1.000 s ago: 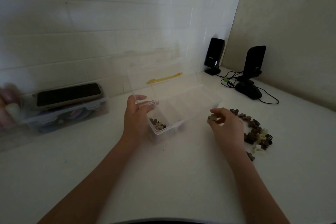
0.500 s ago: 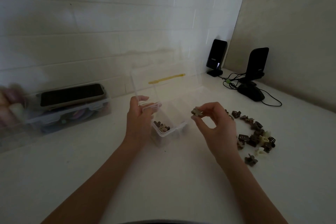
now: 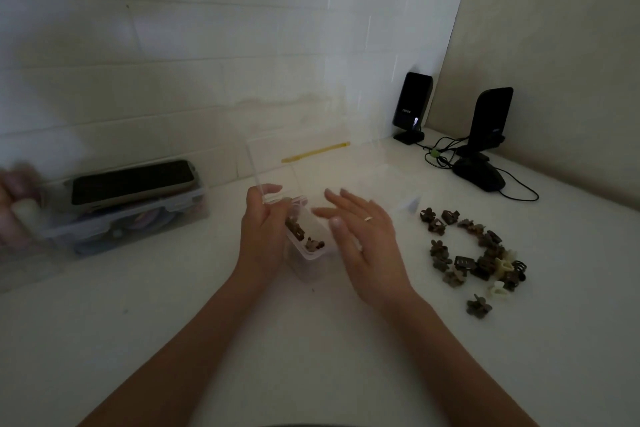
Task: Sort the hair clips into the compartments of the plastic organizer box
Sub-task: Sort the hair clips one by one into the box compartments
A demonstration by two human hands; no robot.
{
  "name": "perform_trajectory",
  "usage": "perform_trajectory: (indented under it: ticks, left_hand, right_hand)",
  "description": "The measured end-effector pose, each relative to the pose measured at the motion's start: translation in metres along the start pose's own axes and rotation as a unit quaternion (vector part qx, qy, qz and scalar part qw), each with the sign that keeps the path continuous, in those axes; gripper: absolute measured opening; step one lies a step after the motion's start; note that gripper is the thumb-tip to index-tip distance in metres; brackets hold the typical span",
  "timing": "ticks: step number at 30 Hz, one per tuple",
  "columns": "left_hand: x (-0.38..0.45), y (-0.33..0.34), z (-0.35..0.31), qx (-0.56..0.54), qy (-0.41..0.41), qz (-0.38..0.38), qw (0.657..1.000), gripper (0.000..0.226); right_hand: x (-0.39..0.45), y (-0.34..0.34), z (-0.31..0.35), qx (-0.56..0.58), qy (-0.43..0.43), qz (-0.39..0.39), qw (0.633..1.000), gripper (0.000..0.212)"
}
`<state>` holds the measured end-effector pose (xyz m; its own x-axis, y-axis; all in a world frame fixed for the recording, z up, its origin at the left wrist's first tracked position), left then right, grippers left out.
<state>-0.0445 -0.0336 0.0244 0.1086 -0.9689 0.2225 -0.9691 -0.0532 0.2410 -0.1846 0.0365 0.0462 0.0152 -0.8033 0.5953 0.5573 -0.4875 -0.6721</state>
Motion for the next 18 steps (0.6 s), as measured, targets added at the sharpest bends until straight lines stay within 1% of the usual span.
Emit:
perform_trajectory:
  ticks: [2,4,6,8,9,11,14,18]
  left_hand:
    - [0.001,-0.001,0.002,0.002,-0.014,0.0,1.0,0.024]
    - [0.003,-0.002,0.002,0.008,-0.021,0.001,1.0,0.03]
    - [0.005,-0.003,0.003,0.013,-0.028,-0.007,0.999,0.035]
    - [0.006,-0.004,0.005,0.006,-0.041,-0.016,0.999,0.036]
    - [0.007,-0.005,0.006,-0.003,-0.051,-0.02,0.998,0.035]
    - [0.01,-0.008,0.009,-0.016,-0.069,-0.032,0.997,0.035]
    - [0.013,-0.013,0.01,-0.025,-0.082,-0.054,0.995,0.032]
    - [0.016,-0.017,0.011,-0.043,-0.101,-0.071,0.991,0.03]
  right_hand:
    - [-0.001,-0.017,-0.012,-0.002,0.058,-0.077,0.995,0.042]
    - [-0.004,-0.035,-0.03,-0.06,0.133,-0.13,0.981,0.035]
    - [-0.009,-0.051,-0.054,-0.14,0.227,-0.129,0.955,0.028]
    - [-0.017,-0.06,-0.079,-0.195,0.332,-0.086,0.919,0.031]
    - [-0.021,-0.062,-0.088,-0.216,0.364,-0.067,0.903,0.033]
    - [-0.022,-0.06,-0.098,-0.241,0.383,-0.047,0.891,0.034]
    - [-0.018,-0.05,-0.099,-0.245,0.384,-0.003,0.89,0.036]
    - [-0.017,-0.041,-0.102,-0.337,0.367,0.071,0.864,0.036]
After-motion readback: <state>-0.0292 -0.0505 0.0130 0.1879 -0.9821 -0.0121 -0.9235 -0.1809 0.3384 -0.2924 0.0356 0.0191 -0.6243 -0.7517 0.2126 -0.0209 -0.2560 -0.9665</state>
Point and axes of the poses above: each hand's wrist, its own x-axis towards the middle knuckle, its own y-axis out of the palm, z = x × y, the point moved 4 cm from there along x, towards the middle knuckle, and after that the axes turned 9 degrees about -x, right-handed, at the moved point
